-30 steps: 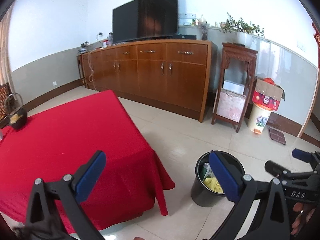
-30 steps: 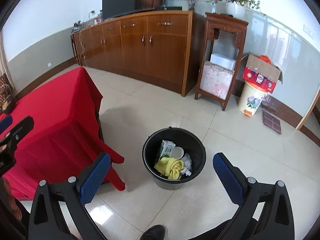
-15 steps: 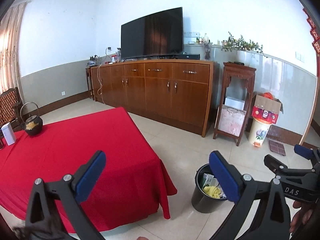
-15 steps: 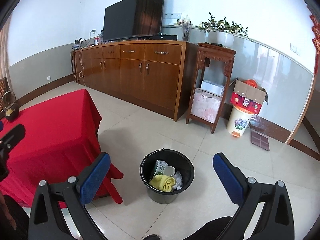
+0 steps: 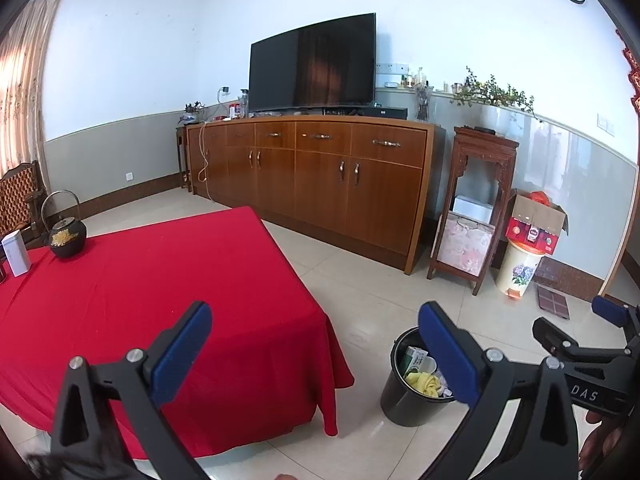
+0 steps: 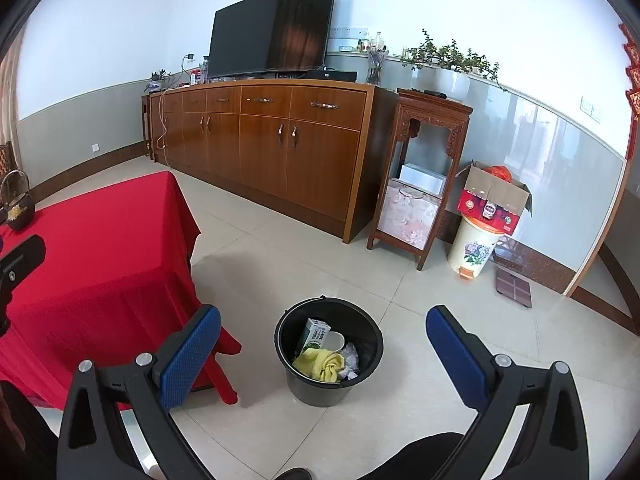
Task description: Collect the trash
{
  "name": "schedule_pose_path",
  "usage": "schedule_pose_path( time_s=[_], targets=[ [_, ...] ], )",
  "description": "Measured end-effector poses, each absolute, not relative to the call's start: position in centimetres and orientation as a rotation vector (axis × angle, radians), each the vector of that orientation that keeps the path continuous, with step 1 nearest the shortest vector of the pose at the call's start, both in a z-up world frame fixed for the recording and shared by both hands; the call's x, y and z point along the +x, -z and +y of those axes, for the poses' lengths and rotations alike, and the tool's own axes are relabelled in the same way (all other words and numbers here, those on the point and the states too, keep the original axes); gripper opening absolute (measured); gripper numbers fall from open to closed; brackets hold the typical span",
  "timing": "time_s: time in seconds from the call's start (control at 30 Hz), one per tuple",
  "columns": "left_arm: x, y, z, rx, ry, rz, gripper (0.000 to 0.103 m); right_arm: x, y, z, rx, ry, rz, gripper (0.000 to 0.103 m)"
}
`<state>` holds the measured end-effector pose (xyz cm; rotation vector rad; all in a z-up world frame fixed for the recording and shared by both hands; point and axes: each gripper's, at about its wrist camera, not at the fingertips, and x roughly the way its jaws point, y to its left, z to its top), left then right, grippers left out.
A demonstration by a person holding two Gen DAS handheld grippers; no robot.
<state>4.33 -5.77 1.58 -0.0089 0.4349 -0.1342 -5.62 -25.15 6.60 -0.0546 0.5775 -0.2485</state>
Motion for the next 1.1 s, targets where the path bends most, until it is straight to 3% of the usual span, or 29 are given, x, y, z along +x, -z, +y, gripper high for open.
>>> schedule_pose_path(
  time_s=[1.1],
  targets=[
    [4.22, -1.50, -6.24, 0.000, 0.133, 0.452, 0.103, -6.07, -6.53, -24.75, -0.061, 0.251, 0.567, 0.103]
  ],
)
